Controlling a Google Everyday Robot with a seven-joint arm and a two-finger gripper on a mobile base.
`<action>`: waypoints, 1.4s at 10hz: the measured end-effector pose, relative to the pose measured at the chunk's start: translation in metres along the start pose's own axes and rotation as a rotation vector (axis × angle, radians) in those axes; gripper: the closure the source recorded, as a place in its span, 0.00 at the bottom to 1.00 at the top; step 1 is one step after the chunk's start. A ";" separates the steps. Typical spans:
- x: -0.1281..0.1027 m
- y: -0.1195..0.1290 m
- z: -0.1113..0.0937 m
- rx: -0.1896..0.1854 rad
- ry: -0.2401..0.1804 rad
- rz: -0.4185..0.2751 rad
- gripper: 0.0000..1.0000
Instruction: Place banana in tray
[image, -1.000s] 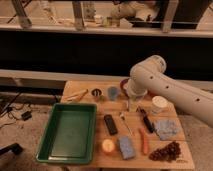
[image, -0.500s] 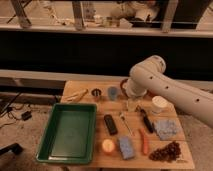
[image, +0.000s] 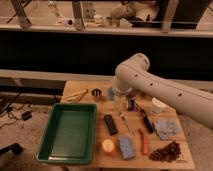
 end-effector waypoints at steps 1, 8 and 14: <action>-0.009 -0.005 0.003 -0.001 -0.014 -0.009 0.20; -0.058 -0.060 0.041 -0.077 -0.136 -0.115 0.20; -0.098 -0.073 0.053 -0.093 -0.202 -0.206 0.20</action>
